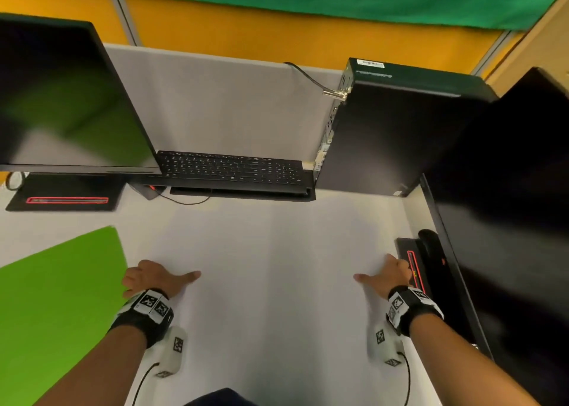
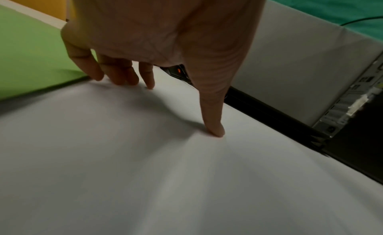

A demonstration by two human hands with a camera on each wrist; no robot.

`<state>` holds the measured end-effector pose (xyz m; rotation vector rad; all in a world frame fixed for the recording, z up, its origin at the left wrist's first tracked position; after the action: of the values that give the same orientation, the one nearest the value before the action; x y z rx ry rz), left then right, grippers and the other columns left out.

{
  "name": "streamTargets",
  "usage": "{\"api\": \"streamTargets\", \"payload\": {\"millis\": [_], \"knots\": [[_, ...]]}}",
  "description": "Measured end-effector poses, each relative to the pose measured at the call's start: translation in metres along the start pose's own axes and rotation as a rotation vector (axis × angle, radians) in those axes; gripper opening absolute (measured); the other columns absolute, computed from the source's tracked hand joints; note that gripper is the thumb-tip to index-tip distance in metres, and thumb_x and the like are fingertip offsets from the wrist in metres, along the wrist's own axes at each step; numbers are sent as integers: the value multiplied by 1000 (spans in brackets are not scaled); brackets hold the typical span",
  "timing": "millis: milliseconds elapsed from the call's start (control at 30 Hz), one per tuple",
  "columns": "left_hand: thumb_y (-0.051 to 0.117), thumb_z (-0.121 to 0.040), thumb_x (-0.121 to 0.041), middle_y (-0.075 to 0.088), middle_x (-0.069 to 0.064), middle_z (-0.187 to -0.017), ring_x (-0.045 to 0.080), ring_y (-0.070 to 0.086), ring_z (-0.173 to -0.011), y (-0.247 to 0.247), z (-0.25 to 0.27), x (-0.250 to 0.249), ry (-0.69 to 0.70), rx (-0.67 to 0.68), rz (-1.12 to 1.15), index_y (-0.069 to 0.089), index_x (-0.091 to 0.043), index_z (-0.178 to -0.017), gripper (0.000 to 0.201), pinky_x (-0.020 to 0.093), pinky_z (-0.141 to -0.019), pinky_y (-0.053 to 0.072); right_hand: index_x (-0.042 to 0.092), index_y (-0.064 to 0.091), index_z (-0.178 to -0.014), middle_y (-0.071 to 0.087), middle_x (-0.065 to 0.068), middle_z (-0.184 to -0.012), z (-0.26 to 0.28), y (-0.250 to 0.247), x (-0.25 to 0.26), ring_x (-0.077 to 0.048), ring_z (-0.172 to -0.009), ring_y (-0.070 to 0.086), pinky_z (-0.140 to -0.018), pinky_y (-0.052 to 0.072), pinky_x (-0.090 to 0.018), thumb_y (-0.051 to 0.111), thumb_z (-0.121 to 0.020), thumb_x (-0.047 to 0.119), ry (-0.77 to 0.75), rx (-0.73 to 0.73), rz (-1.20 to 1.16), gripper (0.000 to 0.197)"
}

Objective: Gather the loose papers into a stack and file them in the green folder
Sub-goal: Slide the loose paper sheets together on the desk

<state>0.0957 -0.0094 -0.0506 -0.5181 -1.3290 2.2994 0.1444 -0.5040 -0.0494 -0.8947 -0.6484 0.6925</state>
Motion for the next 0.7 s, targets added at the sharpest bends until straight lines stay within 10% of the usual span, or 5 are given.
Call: {"api": "streamTargets", "payload": {"millis": [267,500,700], "knots": [[79,-48,-63,38,27,-137,39,36,-127,1,-6,0,71,-65,43,34,1,-133,116,51,-100,38,8,31,-141,35,-18,-143,-8,-4,7,-35,-135,31,-107,36,-45,80,-56,54,32,-32,-12,108],[55,-48,-87,46,17,-136,37,36,-128,6,-7,-6,136,85,-67,50,-10,-131,113,46,-106,34,7,53,-128,51,-14,-136,6,9,10,-32,-125,46,-107,39,-43,76,-66,46,61,109,-240,77],[72,-68,-56,34,25,-142,38,33,-134,31,26,-15,194,196,166,29,4,-140,104,45,-111,32,7,31,-141,39,-14,-145,26,28,12,-32,-133,39,-109,35,-38,74,-75,34,53,144,-346,84]]}}
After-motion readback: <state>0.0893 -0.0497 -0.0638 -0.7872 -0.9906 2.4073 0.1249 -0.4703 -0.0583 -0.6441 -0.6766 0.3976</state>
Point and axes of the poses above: each hand's wrist, its own z-axis away from the middle knuckle, its own y-axis out of the palm, x = y × z, the point moved 5 cm from there along -z, towards the middle knuckle
